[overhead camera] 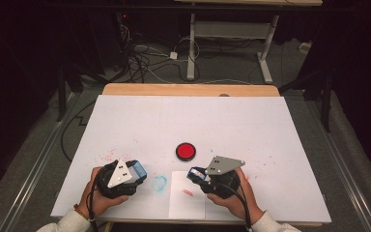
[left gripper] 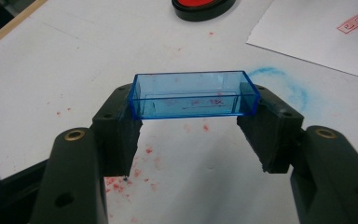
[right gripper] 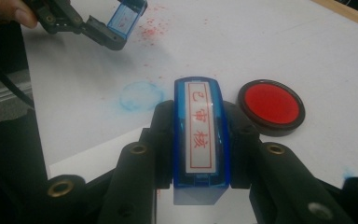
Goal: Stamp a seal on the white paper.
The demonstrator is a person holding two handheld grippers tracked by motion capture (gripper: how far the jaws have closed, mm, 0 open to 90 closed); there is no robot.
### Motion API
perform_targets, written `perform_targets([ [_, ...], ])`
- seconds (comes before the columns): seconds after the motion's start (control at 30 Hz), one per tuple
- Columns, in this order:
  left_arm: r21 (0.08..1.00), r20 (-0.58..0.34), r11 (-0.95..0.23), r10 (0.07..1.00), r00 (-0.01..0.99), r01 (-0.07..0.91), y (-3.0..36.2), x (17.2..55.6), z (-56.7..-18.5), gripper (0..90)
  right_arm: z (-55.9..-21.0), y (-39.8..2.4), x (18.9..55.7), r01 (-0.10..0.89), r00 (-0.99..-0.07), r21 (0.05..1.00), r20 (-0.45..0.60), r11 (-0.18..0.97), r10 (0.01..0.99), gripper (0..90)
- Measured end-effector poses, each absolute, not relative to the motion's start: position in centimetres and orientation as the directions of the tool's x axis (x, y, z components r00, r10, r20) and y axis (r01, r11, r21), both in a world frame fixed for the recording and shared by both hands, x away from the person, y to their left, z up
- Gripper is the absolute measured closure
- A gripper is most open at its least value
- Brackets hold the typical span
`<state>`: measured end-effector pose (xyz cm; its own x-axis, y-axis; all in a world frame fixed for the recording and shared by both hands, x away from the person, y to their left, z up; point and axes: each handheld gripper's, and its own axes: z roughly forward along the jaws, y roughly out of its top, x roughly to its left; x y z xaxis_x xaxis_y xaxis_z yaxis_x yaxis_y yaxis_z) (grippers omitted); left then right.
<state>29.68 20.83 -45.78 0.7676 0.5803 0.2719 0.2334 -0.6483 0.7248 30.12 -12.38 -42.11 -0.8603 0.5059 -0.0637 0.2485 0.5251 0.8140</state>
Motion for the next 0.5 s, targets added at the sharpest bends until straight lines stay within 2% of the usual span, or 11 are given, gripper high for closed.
perform_targets([
  [0.5,0.727,0.26,-0.642,0.585,0.769,0.243,21.0,30.0,-46.0,39.1,-41.4,-13.9,31.1,0.269,-0.821,0.839,-0.056,0.472,0.569,69.4],
])
